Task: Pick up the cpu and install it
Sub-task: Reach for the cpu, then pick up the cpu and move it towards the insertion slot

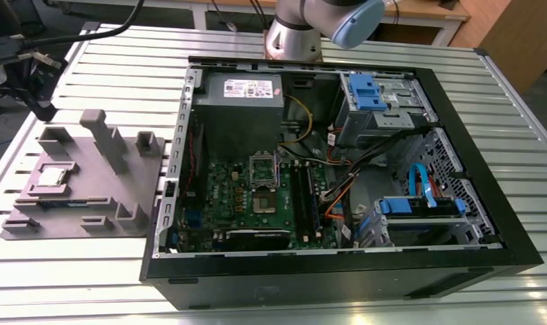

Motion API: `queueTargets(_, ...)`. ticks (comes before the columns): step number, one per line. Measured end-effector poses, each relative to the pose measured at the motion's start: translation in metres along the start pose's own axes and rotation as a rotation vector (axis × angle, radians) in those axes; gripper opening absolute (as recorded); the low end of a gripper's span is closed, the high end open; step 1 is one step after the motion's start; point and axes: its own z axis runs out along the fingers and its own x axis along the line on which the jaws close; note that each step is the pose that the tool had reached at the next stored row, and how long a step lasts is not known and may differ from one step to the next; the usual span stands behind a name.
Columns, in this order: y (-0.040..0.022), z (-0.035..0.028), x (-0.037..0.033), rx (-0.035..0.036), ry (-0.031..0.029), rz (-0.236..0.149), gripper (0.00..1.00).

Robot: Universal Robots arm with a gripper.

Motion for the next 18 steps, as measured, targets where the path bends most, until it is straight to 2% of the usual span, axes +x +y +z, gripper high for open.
queueTargets(9, -0.0030, 0.0141, 0.0140, 0.0000, 0.0000, 0.000, 0.11)
queueTargets(18, -0.0032, 0.0154, 0.0164, 0.0000, 0.0000, 0.000, 0.11)
